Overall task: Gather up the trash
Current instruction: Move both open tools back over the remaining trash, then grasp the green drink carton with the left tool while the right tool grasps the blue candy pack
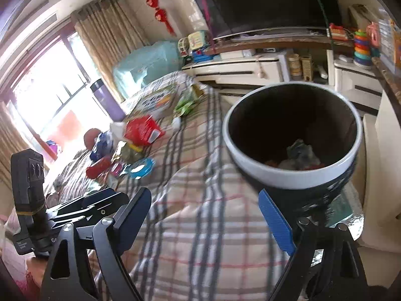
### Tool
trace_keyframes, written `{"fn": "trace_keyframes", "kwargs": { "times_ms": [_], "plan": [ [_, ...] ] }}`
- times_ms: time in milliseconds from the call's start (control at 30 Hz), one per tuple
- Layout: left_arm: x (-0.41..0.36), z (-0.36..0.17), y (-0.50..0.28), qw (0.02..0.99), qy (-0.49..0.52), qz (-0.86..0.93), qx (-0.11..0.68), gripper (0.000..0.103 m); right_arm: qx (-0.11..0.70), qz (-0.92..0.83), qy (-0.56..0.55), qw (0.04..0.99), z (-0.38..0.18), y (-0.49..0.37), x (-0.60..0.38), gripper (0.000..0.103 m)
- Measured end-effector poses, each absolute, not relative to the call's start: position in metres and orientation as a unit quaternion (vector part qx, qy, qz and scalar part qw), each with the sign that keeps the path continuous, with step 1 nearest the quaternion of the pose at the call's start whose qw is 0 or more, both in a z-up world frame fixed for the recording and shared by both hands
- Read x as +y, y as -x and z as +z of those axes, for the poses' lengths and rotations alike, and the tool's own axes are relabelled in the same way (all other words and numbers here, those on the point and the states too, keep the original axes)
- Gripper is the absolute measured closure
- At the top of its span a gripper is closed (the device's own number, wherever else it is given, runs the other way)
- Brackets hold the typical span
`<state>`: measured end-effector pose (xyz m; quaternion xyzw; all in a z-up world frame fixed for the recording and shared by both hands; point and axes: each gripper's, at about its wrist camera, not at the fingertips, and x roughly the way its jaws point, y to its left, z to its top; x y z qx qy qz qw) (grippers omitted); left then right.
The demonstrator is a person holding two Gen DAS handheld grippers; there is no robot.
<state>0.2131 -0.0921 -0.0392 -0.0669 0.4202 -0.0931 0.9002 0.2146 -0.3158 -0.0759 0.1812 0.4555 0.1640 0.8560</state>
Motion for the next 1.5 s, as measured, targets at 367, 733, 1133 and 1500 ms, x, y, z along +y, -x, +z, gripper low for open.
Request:
{"fn": "trace_keyframes", "kwargs": {
  "times_ms": [367,733,1133,1500],
  "plan": [
    [-0.057,-0.039,-0.183,0.900,0.082,-0.062,0.424,0.041,0.471,0.211,-0.164,0.841,-0.087,-0.214,-0.271,0.014],
    [-0.025,-0.035,-0.180,0.901,0.086,-0.048,0.422,0.040,0.476,0.248,-0.135,0.833,-0.090,-0.220,-0.238,0.014],
    [0.007,-0.034,-0.214,0.892,0.007,-0.089,0.443,0.029,0.476,0.287,-0.104,0.825,-0.094,-0.237,-0.218,0.014],
    [0.005,-0.046,-0.253,0.877,-0.074,-0.167,0.444,0.023,0.482,0.348,-0.012,0.804,-0.100,-0.274,-0.192,0.014]
  ]
}}
